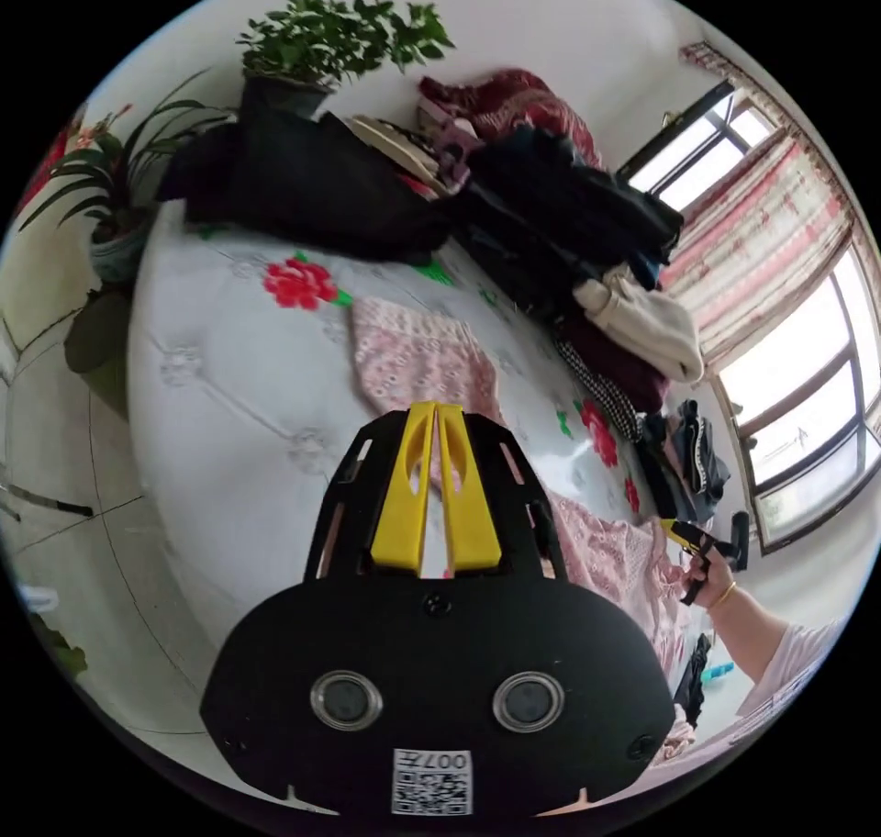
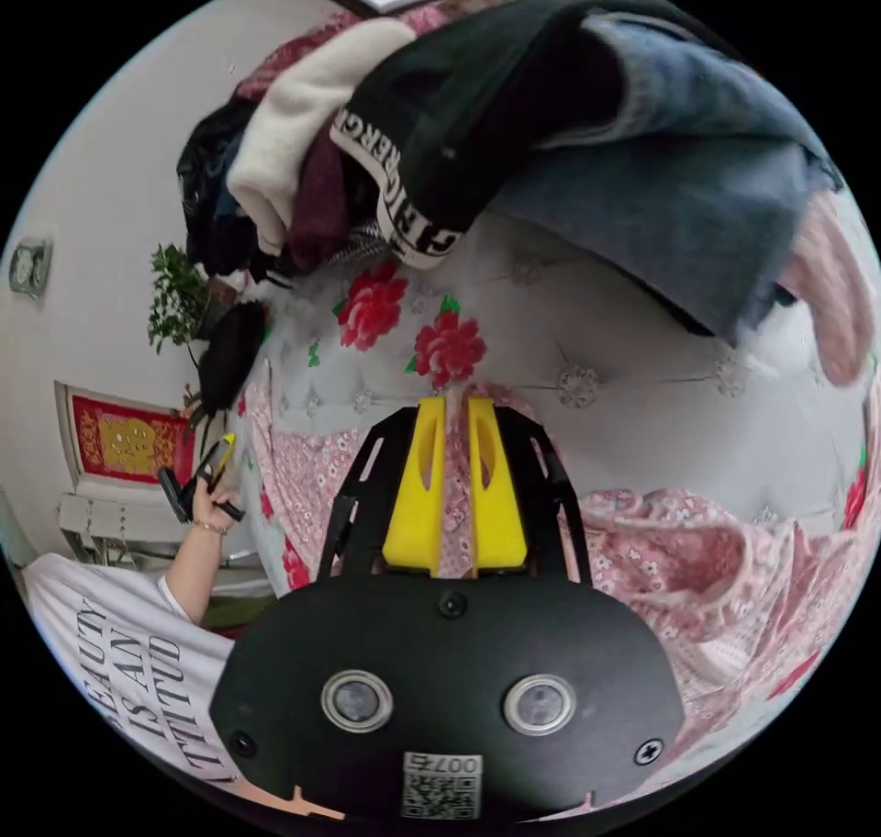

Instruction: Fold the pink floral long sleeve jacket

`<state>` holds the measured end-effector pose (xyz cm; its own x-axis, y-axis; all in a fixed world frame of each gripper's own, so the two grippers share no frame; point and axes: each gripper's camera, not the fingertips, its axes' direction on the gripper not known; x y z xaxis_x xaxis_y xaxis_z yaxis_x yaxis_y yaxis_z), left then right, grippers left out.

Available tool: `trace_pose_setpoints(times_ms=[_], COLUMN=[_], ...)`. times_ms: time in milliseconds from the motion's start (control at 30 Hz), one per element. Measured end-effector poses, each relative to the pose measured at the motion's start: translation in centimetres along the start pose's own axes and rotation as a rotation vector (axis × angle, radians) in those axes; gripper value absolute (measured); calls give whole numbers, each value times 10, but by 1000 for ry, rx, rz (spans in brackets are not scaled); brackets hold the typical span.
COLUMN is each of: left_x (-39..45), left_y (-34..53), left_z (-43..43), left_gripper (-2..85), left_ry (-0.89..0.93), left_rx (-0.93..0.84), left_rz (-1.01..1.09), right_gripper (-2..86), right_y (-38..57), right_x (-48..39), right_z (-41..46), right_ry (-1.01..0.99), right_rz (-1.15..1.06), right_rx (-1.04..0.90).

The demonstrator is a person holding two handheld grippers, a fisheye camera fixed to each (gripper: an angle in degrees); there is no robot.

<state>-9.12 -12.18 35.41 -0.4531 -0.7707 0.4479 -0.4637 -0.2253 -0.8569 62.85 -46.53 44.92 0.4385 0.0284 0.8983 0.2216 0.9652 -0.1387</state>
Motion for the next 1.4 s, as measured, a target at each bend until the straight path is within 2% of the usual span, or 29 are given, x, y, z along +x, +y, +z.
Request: trace_pose_setpoints(times_ms=[167, 233, 367, 400, 467, 500, 567, 733, 800, 967, 1033, 1167, 1200, 1233, 1267, 1333, 1400], left_x=[15, 43, 68, 70, 77, 80, 78, 12, 1, 18, 62, 128, 135, 136, 134, 117, 109], left_y=[-23, -42, -70, -75, -81, -86, -88, -82, -80, -79, -82, -72, -64, -55, -52, -44, -42], left_z=[-13, 3, 58, 81, 88, 92, 96, 46, 23, -37, -54, -59, -52, -40, -32, 10, 38], left_gripper=[106, 150, 171, 165, 80, 26, 0, -9, -9, -9, -8, -1, 5, 64, 93, 152, 166], left_ry=[21, 54, 44, -18, -173, -213, -203, 254, 374, 559, 624, 535, 428, 319, 275, 166, 83], left_rx=[-80, -95, -201, -267, -237, -270, -321, -99, 12, 239, 231, 160, 147, 121, 96, -72, -138], left_rz=[87, 146, 149, 142, 178, 213, 219, -151, -200, -172, -13, 189, 174, 153, 133, 55, 36], right_gripper=[12, 13, 13, 13, 13, 14, 15, 18, 18, 17, 16, 14, 14, 13, 12, 12, 11], right_y=[55, 78, 135, 142, 169, 174, 191, 210, 216, 231, 233, 239, 241, 245, 249, 257, 266], right_x=[-9, -22, -56, -58, -60, -58, -47, -36, -36, -52, -58, -68, -69, -72, -74, -76, -79], right_z=[-11, -1, 24, 25, 19, 16, 4, -7, -8, -12, -17, -35, -38, -43, -46, -50, -53], right_ry=[-70, -58, 62, 84, 136, 139, 163, 176, 140, 61, 37, -12, -14, -19, -25, -27, -18], right_rz=[33, 5, -74, -77, -47, -30, 37, 124, 157, 182, 180, 167, 165, 160, 157, 161, 168], right_rx=[64, 16, -157, -171, -186, -187, -177, -176, -164, -119, -100, -47, -38, -24, -23, -29, -31])
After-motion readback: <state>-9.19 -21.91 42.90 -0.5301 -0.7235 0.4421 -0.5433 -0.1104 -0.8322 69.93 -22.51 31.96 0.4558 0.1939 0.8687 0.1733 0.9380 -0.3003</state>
